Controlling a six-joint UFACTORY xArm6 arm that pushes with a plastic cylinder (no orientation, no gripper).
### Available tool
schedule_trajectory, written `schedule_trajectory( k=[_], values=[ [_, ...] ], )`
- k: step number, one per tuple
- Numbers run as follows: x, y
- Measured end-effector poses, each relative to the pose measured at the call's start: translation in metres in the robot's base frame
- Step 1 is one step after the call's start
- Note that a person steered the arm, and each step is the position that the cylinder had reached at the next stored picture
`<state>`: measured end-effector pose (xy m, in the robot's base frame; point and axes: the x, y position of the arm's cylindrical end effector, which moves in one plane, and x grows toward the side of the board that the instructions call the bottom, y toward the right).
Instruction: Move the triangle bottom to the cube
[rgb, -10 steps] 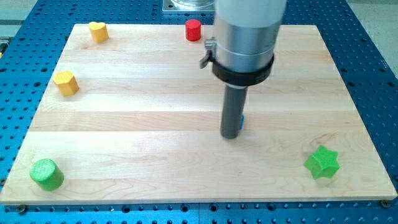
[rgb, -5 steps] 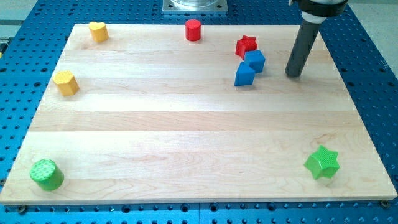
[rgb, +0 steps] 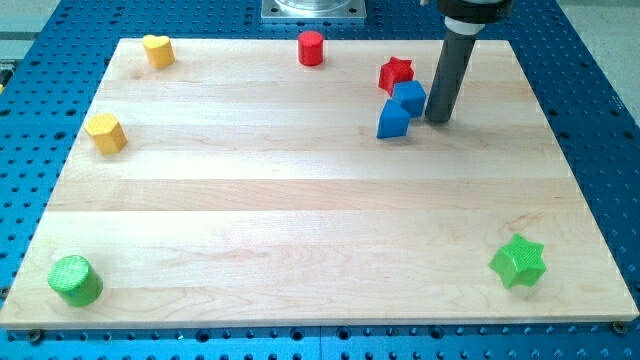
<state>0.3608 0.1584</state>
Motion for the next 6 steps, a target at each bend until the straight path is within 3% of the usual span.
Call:
schedule_trajectory(
  k=[2, 3, 4, 5, 6],
  values=[
    [0.046, -0.006],
    [0.077, -0.046],
    [0.054, -0.118],
    [0.02, -0.152],
    [0.011, -0.132]
  ],
)
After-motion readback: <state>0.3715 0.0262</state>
